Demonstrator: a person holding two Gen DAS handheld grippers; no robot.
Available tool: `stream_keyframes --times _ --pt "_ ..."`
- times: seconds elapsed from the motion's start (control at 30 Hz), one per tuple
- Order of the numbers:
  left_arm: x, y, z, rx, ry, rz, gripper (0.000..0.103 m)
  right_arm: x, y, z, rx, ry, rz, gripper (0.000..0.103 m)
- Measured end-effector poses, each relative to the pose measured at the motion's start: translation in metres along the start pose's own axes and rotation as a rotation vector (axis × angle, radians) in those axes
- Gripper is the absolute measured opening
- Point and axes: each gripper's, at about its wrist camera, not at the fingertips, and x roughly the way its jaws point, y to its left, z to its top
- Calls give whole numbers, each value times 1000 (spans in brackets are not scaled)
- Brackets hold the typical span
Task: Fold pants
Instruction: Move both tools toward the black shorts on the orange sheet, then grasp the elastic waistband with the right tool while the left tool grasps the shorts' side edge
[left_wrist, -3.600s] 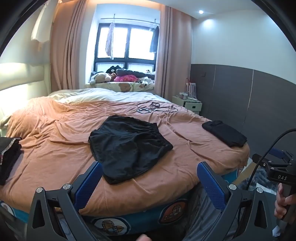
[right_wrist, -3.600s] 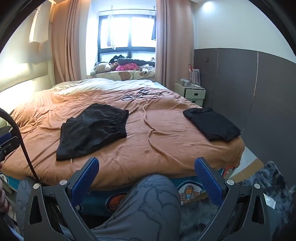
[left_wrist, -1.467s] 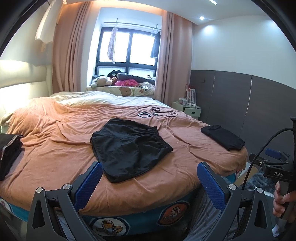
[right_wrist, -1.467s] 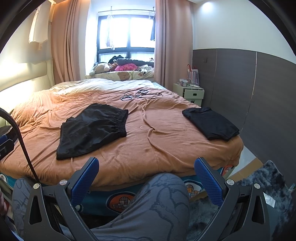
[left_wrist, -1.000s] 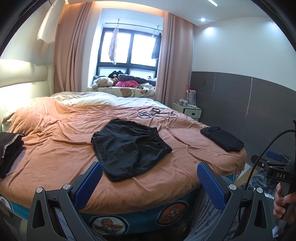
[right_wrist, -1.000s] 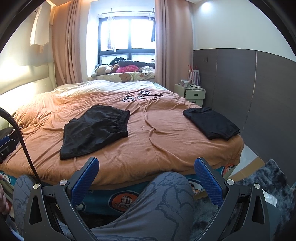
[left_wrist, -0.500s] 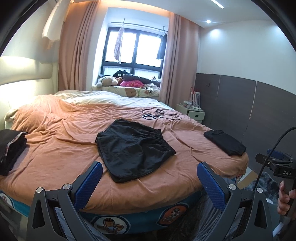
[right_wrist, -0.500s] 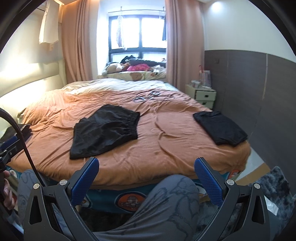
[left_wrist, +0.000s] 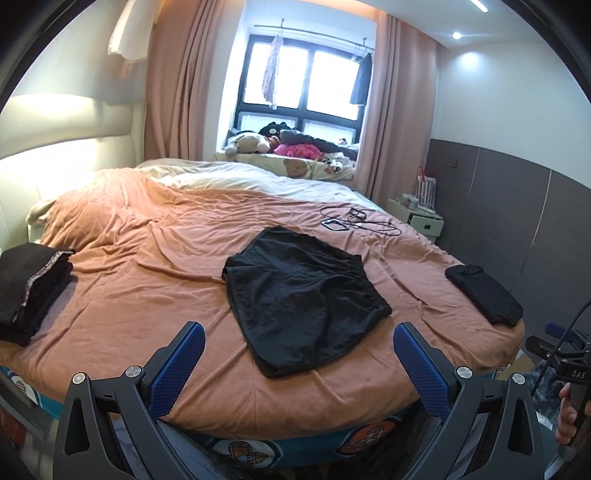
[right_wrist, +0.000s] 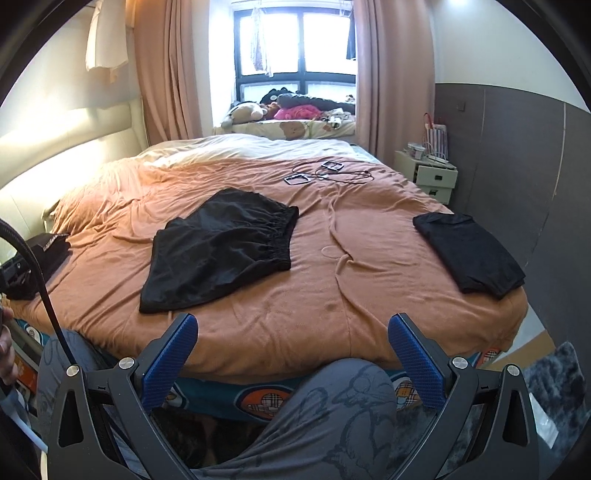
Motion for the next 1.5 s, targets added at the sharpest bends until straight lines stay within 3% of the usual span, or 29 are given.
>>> stream_keyframes --times 0.13,0.8,1.03,1.2,1.5 --pt "16 6 3 -17 20 9 102 9 -5 4 22 12 29 103" --pt "121 31 -17 -137 214 -38 102 99 -10 32 77 104 7 103" --pt "159 52 -28 -229 290 -54 96 135 -14 34 83 130 30 103" --pt "187 65 -38 -316 358 -90 86 161 -19 37 112 157 71 103" --pt "229 83 -55 -443 485 -133 86 204 -29 39 162 200 154 102"
